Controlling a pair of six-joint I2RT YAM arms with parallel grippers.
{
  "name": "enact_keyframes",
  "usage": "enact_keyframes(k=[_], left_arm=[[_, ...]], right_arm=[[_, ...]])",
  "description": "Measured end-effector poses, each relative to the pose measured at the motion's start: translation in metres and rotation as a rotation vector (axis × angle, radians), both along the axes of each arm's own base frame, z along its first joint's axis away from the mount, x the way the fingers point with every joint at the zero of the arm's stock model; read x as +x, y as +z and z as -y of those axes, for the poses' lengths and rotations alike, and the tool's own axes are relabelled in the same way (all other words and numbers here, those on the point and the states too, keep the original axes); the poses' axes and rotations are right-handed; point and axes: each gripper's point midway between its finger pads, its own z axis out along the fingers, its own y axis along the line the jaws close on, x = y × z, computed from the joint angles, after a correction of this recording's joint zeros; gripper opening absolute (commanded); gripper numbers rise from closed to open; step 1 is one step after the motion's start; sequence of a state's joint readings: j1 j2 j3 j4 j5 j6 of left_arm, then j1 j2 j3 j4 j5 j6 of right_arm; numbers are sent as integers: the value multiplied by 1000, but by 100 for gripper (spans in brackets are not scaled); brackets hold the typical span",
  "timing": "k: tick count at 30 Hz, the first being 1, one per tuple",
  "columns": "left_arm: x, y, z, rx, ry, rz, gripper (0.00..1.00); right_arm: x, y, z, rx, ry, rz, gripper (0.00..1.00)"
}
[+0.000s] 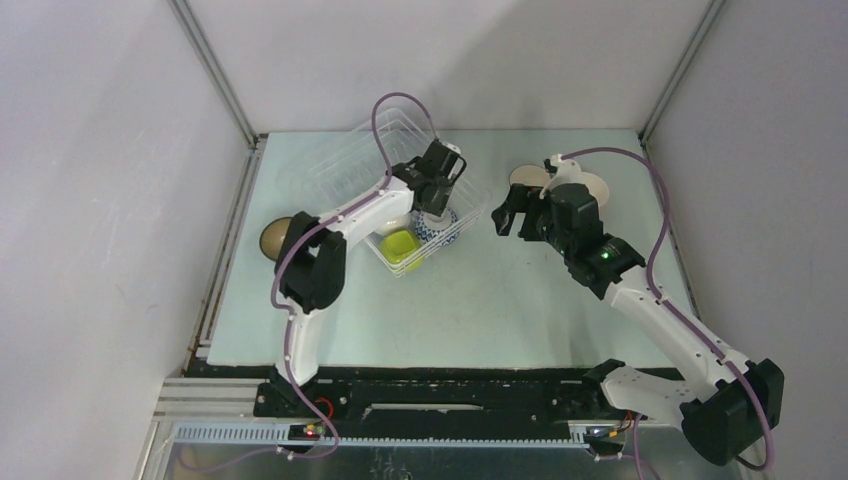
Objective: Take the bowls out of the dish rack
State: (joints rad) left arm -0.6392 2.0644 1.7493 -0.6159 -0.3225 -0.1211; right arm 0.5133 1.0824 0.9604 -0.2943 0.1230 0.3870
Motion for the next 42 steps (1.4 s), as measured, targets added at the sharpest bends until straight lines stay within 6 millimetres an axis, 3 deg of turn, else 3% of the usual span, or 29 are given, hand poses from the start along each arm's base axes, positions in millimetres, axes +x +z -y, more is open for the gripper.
enact_keyframes(k=[23,30,38,42], left_arm=[[57,4,-37,142,162,110,54],[58,8,-37,151,126,110,74],[42,57,-11,121,22,183,97],[29,63,9,158,-57,200,98]], right_arm=[[3,-6,-2,-7,0,-12,96],[3,-6,-2,-6,1,-12,96],[3,-6,-2,-6,1,-12,97],[3,-6,-2,-6,1,-12,97]])
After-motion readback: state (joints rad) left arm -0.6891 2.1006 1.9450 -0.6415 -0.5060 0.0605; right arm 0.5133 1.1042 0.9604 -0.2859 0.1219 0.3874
